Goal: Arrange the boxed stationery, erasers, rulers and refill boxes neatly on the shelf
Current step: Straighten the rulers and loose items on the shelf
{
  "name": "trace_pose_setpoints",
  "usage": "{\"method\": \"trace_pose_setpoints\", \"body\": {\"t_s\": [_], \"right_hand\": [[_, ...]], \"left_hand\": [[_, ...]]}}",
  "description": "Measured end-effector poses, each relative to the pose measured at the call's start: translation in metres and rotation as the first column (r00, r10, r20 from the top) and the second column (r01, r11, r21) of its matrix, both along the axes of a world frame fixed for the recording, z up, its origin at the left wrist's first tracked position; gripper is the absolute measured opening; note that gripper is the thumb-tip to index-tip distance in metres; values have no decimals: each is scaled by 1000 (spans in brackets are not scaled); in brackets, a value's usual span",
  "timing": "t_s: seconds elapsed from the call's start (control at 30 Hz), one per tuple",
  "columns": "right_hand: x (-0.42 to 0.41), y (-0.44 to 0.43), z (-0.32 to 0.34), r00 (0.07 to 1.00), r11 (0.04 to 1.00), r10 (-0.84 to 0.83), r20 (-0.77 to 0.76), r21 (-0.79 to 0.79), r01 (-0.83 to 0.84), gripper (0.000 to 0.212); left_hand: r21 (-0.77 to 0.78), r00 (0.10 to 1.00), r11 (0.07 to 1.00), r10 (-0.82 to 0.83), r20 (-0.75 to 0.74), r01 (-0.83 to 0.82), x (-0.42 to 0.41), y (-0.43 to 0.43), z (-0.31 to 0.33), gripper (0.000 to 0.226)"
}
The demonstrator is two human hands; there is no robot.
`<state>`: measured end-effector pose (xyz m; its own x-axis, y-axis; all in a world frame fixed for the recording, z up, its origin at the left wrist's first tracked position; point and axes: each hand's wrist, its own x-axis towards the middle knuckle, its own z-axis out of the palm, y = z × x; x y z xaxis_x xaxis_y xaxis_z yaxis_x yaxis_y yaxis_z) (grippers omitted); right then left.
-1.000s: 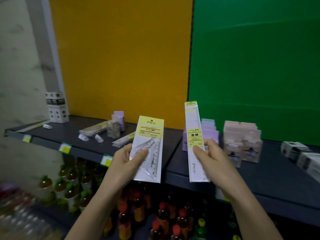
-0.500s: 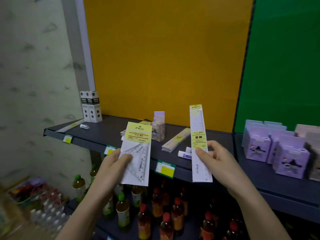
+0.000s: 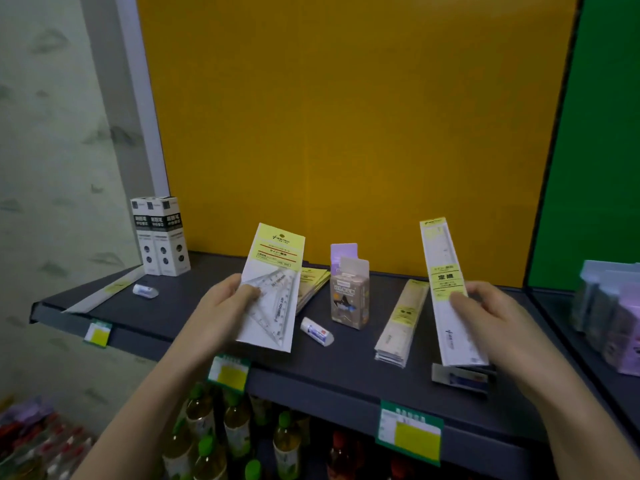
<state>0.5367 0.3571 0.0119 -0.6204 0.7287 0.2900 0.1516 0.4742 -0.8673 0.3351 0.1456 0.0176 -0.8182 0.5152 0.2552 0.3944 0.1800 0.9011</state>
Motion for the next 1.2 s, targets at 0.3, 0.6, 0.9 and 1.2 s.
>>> {"method": "trace_pose_setpoints", "body": {"t_s": [0.3,0.6,0.9,1.2], "right_hand": [[-19,6,-1,987,998,-48,151,-21,52,14],[-44,-12,0,960,982,-185,212,2,189,14],[-67,-21,3,930,965,-255,266,14,260,21],[-72,-13,4,890,940,-334,312,39,339,13]], "left_hand": [[-119,983,976,-181,40,184,-89,32,-3,16],[-193,960,940,-275,55,281,-141,63,-20,25],[-512,934,854,-251,-256,89,-153,64,-25,40],[-644,855,764,-315,-411,-28,-154,65,-24,51]]}}
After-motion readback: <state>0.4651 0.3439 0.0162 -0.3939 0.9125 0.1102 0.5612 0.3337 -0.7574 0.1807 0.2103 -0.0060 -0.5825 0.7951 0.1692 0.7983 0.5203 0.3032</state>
